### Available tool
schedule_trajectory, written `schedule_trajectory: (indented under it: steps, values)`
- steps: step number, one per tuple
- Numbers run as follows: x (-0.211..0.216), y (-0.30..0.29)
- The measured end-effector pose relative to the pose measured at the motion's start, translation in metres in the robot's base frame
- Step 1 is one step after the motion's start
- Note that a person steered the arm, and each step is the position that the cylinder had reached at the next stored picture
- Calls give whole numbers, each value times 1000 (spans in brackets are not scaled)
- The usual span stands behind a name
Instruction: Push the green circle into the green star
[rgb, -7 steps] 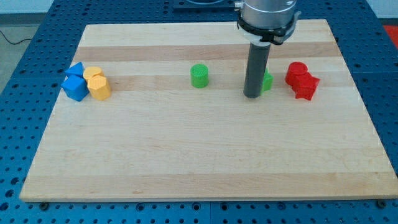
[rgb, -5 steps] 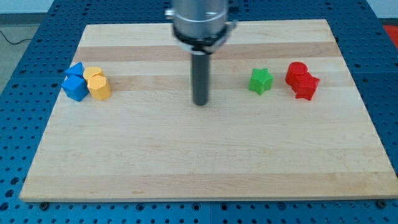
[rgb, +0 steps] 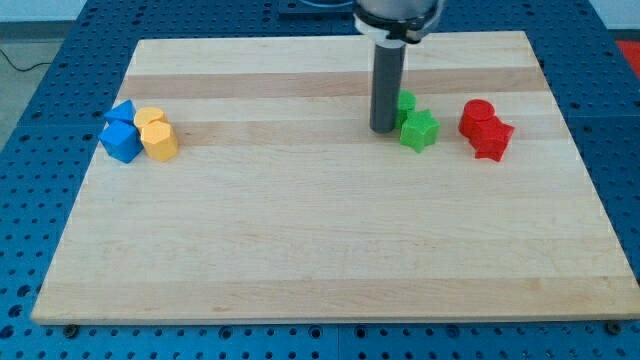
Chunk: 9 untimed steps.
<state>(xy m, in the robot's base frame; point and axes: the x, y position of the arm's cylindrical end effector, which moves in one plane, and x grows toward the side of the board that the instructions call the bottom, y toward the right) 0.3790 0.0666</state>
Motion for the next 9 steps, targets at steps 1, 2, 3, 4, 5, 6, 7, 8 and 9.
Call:
schedule_trajectory:
  steps: [1, 2, 3, 4, 5, 6, 7, 8, 9]
  values:
    - [-5, -20]
    - [-40, -23]
    - [-51, -3]
    - [-39, 21]
    - [-28, 40]
    - [-29, 42]
    - [-29, 42]
    - [-29, 42]
    - [-26, -8]
